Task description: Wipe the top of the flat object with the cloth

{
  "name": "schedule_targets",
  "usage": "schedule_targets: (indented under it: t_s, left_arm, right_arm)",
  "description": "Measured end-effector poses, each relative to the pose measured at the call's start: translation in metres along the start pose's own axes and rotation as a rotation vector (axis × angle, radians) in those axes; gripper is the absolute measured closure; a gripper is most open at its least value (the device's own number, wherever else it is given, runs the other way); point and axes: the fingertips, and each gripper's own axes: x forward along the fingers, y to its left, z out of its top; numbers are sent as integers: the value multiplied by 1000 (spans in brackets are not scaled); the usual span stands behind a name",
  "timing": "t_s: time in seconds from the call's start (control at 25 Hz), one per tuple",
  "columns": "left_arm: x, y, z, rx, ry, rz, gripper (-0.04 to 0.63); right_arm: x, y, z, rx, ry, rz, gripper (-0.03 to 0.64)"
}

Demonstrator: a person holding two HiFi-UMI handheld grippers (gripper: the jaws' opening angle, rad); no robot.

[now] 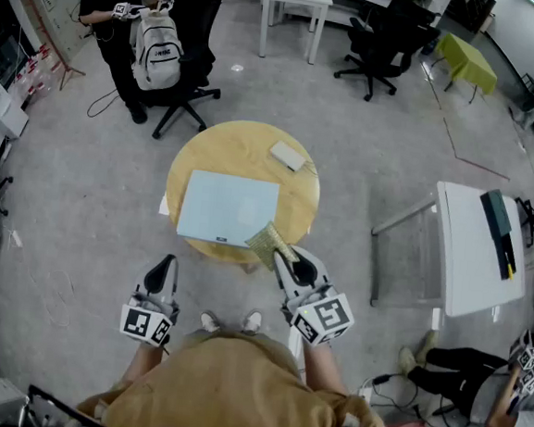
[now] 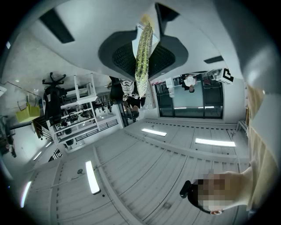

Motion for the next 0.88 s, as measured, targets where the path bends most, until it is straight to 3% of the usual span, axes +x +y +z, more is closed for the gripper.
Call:
schedule_targets:
  t_s: [0.52,0.68,0.8,0.88]
  left_arm:
    - [-13,22,2,15,0,29,580]
    - [-18,30,-1,10,10,46,580]
    - [-22,32,-6,3,21,60,580]
    - [-24,34,-10,-1,26,70,580]
  right_arm:
    - [23,10,-16,40,45,35,554]
    - [47,12,-38,170,78,109,554]
    - [77,18,-62,335,128,213,553]
    - [99,24,-79,388,172,269,554]
